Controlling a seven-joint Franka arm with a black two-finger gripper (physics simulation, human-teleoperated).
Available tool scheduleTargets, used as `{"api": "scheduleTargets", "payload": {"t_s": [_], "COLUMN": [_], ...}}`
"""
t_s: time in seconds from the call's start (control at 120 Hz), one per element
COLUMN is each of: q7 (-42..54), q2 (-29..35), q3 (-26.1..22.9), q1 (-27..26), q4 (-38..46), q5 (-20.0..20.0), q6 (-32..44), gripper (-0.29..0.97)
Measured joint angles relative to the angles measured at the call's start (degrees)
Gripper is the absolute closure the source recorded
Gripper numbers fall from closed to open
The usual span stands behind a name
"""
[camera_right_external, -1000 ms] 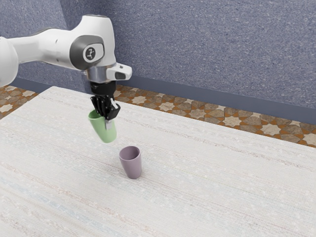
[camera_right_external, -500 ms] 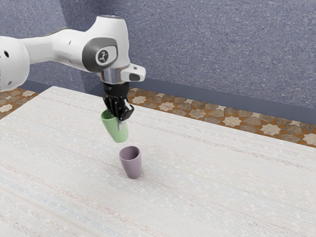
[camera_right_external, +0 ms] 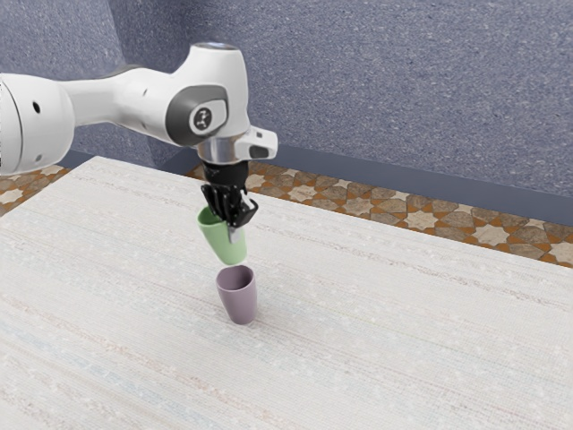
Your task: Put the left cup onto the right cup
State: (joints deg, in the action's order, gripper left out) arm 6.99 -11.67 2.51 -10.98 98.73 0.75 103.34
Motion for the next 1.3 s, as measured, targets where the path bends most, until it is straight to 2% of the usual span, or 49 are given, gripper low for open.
{"api": "scheduleTargets", "payload": {"t_s": [0.258,0.675,1.3], "q7": [-2.1,-4.5,-6.9], "q2": [-0.5,-0.3,-1.8], "q3": [0.0,-0.9,-1.1], "q1": [-0.4,-0.9,-1.6], "q4": [0.0,0.4,0.1], "q5": [2.0,2.4,3.7], "q6": [-0.5,-3.5,-2.7], "gripper": [0.77,0.77,0.77]}}
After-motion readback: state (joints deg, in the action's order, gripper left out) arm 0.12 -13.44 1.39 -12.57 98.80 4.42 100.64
